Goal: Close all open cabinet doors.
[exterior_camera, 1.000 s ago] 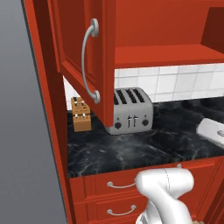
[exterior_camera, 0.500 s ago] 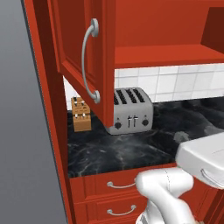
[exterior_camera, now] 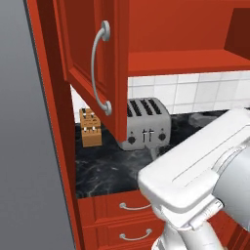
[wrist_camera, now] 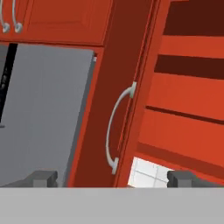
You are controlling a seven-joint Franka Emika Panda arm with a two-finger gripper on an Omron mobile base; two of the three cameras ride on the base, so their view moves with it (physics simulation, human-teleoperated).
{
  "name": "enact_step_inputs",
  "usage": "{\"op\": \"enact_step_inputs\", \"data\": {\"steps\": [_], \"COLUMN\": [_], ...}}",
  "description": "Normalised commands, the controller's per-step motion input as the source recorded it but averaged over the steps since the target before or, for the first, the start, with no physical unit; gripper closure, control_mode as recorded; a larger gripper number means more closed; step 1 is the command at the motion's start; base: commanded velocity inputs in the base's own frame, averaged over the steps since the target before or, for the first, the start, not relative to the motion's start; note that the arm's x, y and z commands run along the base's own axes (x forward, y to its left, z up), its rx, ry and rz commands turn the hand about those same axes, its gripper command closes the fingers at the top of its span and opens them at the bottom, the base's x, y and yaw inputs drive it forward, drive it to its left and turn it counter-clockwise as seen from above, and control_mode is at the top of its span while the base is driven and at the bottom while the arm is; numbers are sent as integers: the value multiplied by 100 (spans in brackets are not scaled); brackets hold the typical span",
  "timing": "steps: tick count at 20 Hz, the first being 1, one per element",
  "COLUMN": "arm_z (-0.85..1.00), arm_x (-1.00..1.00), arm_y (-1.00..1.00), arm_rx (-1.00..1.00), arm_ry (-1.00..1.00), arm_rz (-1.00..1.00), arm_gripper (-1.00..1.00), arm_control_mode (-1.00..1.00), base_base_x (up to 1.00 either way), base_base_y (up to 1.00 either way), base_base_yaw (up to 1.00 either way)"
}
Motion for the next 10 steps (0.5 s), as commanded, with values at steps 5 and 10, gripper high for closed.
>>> {"op": "enact_step_inputs", "data": {"steps": [5,10], "arm_z": [20,-3], "arm_x": [11,23], "arm_y": [42,20], "arm_rx": [-30,-25], "arm_ry": [0,0], "arm_rz": [-6,-2], "arm_gripper": [-100,-100], "arm_control_mode": [-100,-100], "base_base_x": [0,0], "base_base_y": [0,0], "base_base_yaw": [0,0]}}
